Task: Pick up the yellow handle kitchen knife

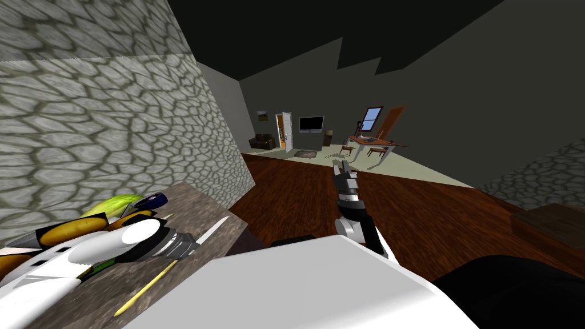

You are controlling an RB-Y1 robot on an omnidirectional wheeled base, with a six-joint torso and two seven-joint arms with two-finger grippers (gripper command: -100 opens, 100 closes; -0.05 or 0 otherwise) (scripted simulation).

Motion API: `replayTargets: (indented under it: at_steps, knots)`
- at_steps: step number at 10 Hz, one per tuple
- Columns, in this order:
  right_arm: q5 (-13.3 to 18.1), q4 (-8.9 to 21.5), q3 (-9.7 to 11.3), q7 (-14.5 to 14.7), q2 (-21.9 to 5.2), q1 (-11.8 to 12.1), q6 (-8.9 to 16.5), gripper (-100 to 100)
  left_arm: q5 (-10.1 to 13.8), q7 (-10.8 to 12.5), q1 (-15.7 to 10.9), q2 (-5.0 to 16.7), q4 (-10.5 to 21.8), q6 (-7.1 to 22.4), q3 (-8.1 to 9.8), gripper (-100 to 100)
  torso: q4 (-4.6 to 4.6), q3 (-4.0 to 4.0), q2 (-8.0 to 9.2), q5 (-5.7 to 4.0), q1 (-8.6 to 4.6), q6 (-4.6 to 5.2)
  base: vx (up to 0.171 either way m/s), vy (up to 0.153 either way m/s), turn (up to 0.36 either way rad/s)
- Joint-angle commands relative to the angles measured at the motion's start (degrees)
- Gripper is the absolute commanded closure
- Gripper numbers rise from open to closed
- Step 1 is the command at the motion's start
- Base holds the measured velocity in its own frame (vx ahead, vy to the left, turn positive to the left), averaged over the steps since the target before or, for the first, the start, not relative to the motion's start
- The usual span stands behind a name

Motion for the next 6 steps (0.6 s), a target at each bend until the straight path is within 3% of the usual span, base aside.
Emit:
replayTargets:
  at_steps: [1, 4, 5, 6]
  knots:
    - [0.00, 0.00, 0.00, 0.00, 0.00, 0.00, 0.00, 0, 1.65, 0.60, 0.18, 1.12, -1.39, 1.39, 0.57, -100, 0.00, 0.00, 0.00, 0.00, 0.00, 0.00, -0.065, 0.041, 0.022]
    - [0.00, 0.00, -0.01, 0.00, -0.01, -0.01, 0.00, 0, 4.46, 1.43, 0.08, 3.26, -3.69, 3.51, 2.01, -100, 0.09, 0.22, 0.38, 0.07, 0.32, -0.01, -0.109, 0.087, 0.013]
    - [0.00, 0.00, -0.01, 0.00, -0.01, -0.01, 0.00, 0, 3.87, 1.15, 0.22, 2.83, -3.20, 2.97, 1.78, -100, 0.10, 0.25, 0.43, 0.08, 0.37, -0.02, -0.053, 0.047, -0.004]
    - [0.00, 0.01, 0.00, 0.00, 0.00, -0.01, 0.00, 0, 3.99, 1.23, 0.25, 2.91, -3.33, 3.14, 1.87, 0, 0.07, 0.17, 0.27, 0.07, 0.23, -0.01, -0.009, 0.008, -0.001]
